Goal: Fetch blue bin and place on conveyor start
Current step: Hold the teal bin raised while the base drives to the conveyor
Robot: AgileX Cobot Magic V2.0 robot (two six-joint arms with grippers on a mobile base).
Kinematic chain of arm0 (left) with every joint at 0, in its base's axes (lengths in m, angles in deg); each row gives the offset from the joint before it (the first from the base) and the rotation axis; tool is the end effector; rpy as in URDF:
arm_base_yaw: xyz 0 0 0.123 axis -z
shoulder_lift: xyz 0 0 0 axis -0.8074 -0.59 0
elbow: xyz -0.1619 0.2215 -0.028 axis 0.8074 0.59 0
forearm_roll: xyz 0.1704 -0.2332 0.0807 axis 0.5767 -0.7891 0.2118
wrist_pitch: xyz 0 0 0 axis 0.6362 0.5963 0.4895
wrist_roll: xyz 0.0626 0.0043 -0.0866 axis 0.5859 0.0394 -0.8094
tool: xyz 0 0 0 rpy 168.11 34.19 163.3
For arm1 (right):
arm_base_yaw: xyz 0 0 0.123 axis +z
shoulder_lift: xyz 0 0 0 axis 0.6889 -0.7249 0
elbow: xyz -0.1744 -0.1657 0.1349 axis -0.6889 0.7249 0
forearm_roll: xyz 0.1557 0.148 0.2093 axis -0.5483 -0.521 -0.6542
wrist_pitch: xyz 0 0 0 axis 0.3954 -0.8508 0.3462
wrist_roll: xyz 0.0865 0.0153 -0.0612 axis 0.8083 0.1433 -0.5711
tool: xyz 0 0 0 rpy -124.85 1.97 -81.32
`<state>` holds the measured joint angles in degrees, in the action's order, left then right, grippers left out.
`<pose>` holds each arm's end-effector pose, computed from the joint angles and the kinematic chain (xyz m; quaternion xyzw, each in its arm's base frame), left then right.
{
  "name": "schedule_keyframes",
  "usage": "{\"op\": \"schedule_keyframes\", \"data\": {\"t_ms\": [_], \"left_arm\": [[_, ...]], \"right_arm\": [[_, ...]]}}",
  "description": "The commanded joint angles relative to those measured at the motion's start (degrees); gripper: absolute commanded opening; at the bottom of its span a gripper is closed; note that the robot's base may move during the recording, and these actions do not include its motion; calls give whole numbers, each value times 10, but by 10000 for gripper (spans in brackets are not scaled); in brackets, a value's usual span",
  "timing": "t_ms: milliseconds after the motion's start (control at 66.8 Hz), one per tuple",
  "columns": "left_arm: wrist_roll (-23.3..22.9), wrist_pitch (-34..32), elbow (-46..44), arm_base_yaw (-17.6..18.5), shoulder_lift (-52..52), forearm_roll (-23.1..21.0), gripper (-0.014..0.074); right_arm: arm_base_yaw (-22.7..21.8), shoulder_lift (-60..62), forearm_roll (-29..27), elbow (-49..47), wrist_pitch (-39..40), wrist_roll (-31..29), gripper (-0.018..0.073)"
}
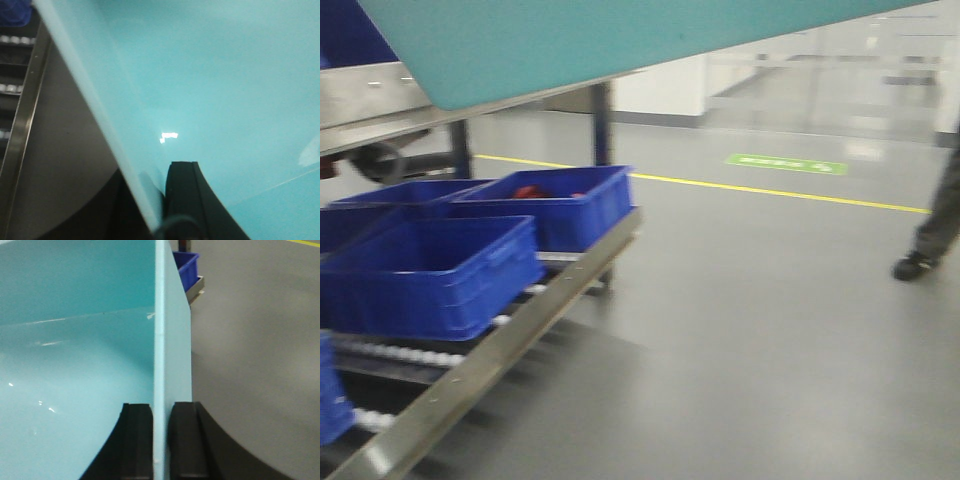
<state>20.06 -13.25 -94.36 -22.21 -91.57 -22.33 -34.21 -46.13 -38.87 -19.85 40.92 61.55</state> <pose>0.2852 -0.1599 0.4070 0.1035 0.9431 -0.0726 0.3075 0.3051 0.0645 0.4365 -0.0468 0.8439 0.1342 0.5174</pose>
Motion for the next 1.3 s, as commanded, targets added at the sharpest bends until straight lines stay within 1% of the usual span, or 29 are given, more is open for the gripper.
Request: {"op": "schedule_keyframes", "data": {"t_ms": [0, 1288], "left_arm": [[14, 0, 1, 1, 4, 6, -111], [14, 0, 1, 1, 4, 6, -111]], "right_arm": [[1, 10, -18, -6, 49, 0, -151], [1, 10, -18, -6, 49, 0, -151]]}}
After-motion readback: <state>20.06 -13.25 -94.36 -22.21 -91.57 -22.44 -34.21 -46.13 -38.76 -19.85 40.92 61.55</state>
